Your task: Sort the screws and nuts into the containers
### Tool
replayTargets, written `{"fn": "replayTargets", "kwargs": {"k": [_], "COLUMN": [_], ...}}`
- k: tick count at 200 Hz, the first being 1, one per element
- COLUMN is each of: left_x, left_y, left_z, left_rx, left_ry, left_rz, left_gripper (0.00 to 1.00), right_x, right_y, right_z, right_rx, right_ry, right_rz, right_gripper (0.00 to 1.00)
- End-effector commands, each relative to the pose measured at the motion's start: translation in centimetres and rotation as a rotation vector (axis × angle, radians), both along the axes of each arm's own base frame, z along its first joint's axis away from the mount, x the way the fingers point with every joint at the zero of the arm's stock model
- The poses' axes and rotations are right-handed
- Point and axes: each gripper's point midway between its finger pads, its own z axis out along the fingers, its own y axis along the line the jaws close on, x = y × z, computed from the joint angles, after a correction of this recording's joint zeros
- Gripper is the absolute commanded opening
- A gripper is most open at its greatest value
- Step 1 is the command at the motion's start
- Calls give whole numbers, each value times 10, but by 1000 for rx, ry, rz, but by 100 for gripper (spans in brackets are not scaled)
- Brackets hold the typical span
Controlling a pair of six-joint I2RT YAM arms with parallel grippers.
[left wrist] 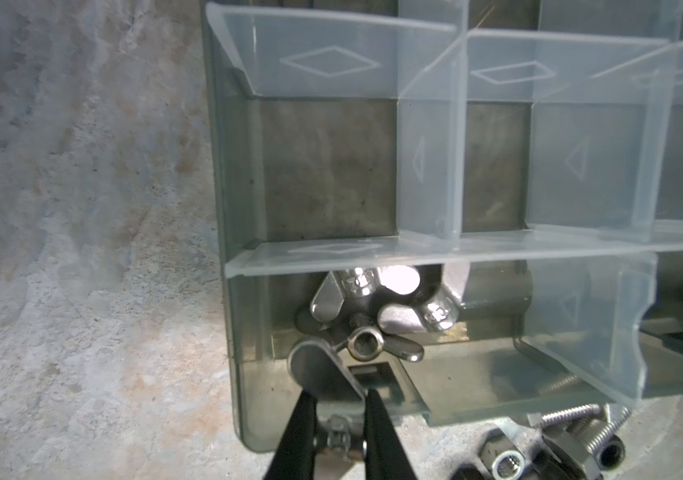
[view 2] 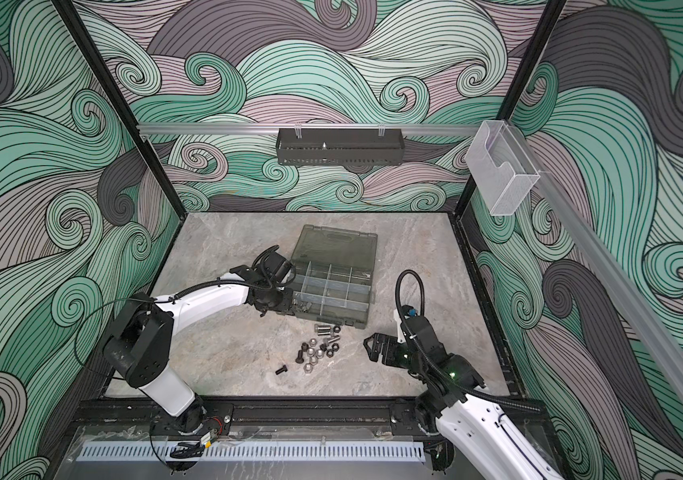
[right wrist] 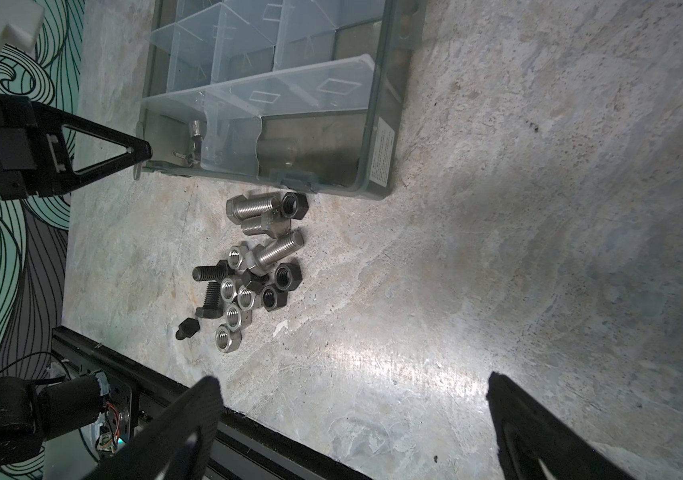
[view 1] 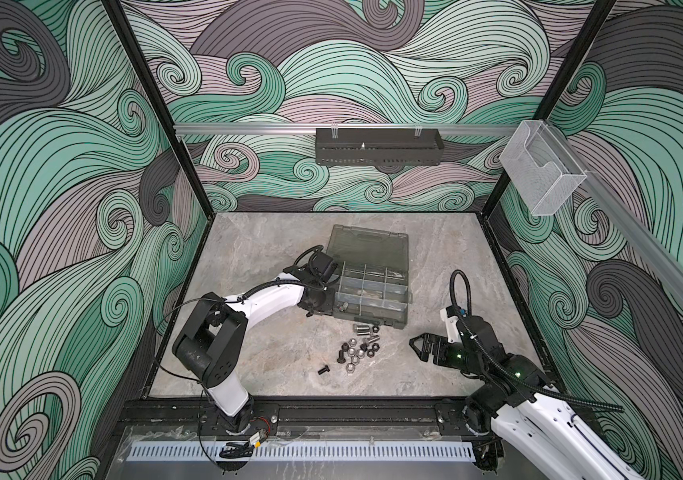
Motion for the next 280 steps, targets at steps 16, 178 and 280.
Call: {"fn": "replayTargets", "kwargs": {"k": [16, 178, 280], "left_x": [7, -4, -18], "left_y": [-2, 2, 18], "left_z": [9, 24, 35], "left_rx": [-13, -63, -93], "left_ry": [-9, -26, -57], "left_rz": [-4, 36, 95], "left_gripper": [35, 42, 41], "right_x": [-1, 0, 3], "right_y": [-3, -2, -1], "right_z": [-3, -4, -6], "right_rx": [-13, -12, -60], "right_ry": [8, 13, 38], "right_rz": [-15, -12, 15], "right_gripper": [100, 100, 99]}}
